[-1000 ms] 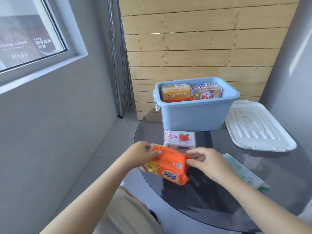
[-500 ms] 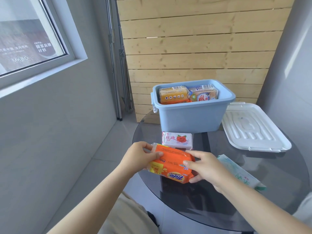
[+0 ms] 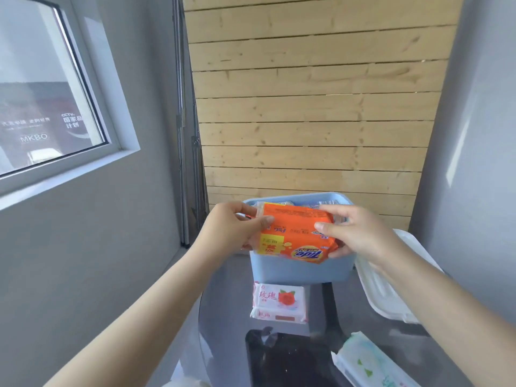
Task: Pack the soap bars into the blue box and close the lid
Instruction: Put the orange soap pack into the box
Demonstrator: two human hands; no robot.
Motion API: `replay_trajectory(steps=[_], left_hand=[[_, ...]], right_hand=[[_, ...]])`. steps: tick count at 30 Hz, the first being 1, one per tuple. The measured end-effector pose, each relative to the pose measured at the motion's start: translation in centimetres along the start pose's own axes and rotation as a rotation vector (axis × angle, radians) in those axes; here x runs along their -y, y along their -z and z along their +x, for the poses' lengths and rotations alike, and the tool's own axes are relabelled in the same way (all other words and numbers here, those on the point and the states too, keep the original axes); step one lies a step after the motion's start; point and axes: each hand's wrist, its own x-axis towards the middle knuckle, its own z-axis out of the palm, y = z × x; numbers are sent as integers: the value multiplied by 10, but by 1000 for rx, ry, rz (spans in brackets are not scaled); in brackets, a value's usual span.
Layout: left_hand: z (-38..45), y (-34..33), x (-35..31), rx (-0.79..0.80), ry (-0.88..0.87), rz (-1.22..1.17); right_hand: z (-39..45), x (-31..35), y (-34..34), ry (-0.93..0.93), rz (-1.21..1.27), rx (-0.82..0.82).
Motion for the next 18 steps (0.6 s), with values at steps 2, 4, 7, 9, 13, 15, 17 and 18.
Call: replay_trajectory(steps=[2, 4, 7, 9, 13, 15, 17, 18], left_hand=[[23, -3, -10, -30, -20, -12], [48, -7, -13, -44, -19, -1], [74, -15, -5, -45, 28, 88], [87, -17, 7, -23, 95, 152], [101, -16, 30, 101, 105, 446], [105, -18, 36, 83, 77, 560], [108, -22, 39, 35, 63, 637], [110, -24, 39, 26, 61, 649]], right_hand=[[24, 11, 5, 24, -3, -52], [50, 16, 9, 27, -24, -82], [83, 10, 5, -37, -81, -57], [100, 1, 0, -105, -129, -12], [125, -21, -10, -206, -194, 131], [132, -33, -17, -219, -231, 153], [136, -42, -24, -205, -282, 150], [137, -44, -24, -193, -296, 142]])
